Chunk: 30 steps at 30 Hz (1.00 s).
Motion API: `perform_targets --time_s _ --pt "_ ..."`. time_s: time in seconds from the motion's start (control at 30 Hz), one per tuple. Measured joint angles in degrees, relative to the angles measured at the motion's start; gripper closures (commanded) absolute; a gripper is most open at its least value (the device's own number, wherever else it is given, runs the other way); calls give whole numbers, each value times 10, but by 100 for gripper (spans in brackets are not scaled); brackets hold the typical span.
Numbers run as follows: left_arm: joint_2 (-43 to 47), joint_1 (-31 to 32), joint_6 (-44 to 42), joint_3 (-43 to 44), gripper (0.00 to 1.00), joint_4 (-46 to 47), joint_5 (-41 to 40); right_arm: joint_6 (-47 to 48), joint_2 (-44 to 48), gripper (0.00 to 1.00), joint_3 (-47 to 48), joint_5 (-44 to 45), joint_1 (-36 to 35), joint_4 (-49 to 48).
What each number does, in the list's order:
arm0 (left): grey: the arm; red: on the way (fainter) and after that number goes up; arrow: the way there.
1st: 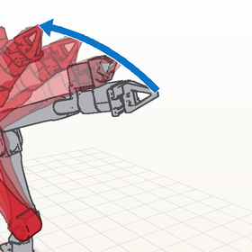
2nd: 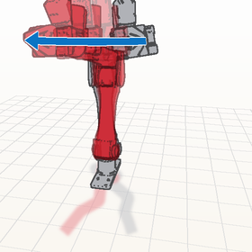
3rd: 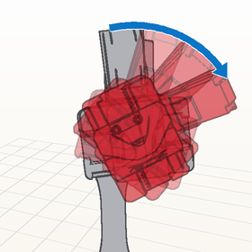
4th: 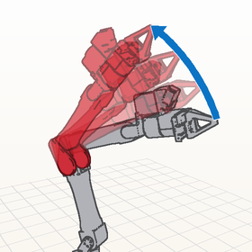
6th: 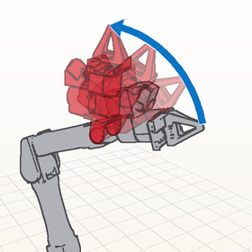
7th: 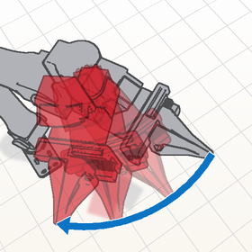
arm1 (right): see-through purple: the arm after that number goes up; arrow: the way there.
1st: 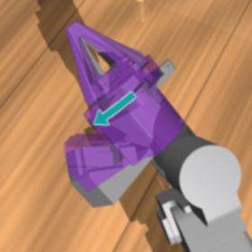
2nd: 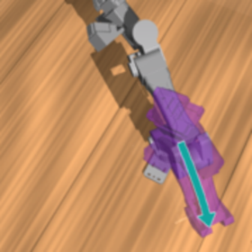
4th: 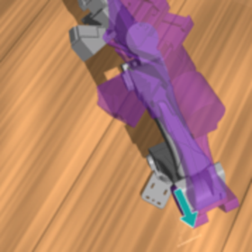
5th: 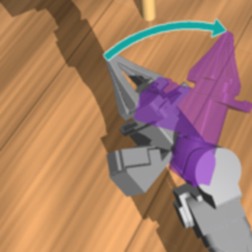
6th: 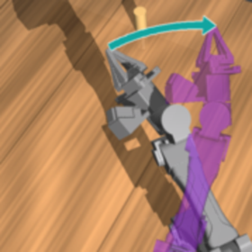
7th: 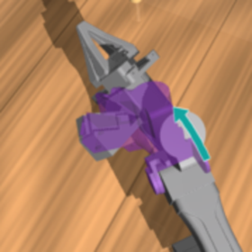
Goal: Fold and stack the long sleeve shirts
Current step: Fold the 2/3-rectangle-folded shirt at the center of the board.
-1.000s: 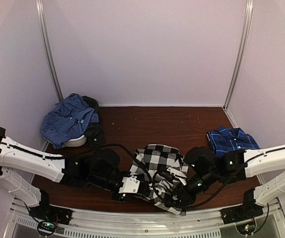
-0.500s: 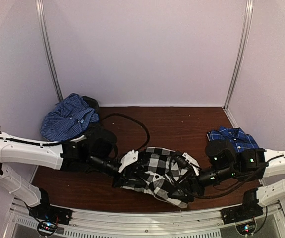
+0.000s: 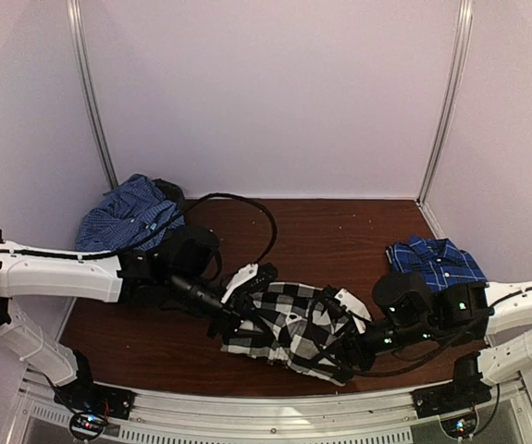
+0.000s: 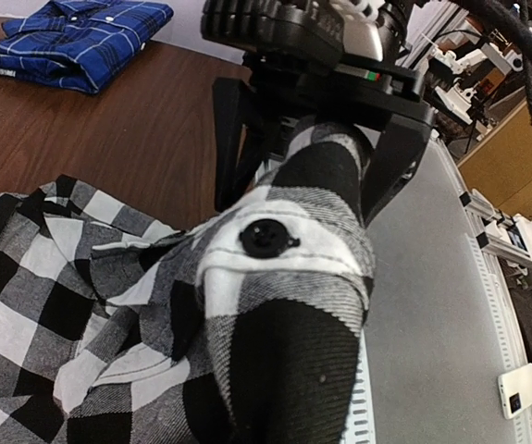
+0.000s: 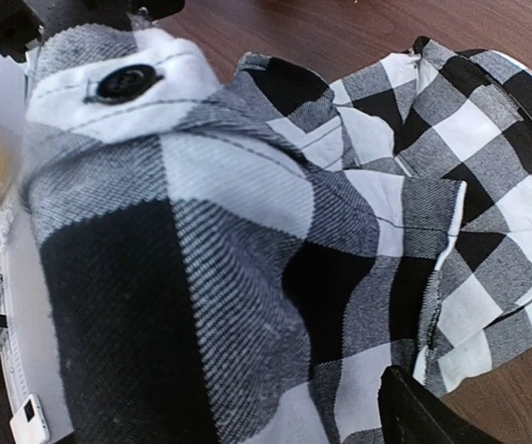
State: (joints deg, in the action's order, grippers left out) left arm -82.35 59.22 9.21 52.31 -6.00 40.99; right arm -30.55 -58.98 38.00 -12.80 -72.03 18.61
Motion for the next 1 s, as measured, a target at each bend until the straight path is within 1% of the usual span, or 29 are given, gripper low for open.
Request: perform_targets --time_s 0.1,0.17,0.2,0.23,0.3,0.33,0.67,0.8,0.9,1.0 --pt "-2 -4 7 0 100 -3 14 6 -12 43 0 10 0 -1" --pt "-2 -6 11 0 100 -6 22 10 -17 60 0 9 0 -4" --pt "-2 -6 14 0 100 -7 26 10 -20 73 0 6 0 -6" --pt "-2 -7 16 0 100 -8 28 10 -22 83 0 2 0 -9" --pt "-2 -7 20 0 100 -13 36 4 -24 96 0 -13 -1 -21" --pt "-2 -7 23 0 100 -16 40 5 -25 100 0 -19 -2 -26" --pt "20 -7 30 0 100 -86 80 -76 -26 100 -10 -112 -16 -97" --pt "20 -10 32 8 100 -106 83 -111 -26 100 -10 -130 -15 -108" --pt "6 -22 35 22 100 -111 87 -130 -26 99 -10 -134 1 -107" --pt "-27 -48 38 45 100 -111 92 -146 -26 95 -13 -139 41 -106"
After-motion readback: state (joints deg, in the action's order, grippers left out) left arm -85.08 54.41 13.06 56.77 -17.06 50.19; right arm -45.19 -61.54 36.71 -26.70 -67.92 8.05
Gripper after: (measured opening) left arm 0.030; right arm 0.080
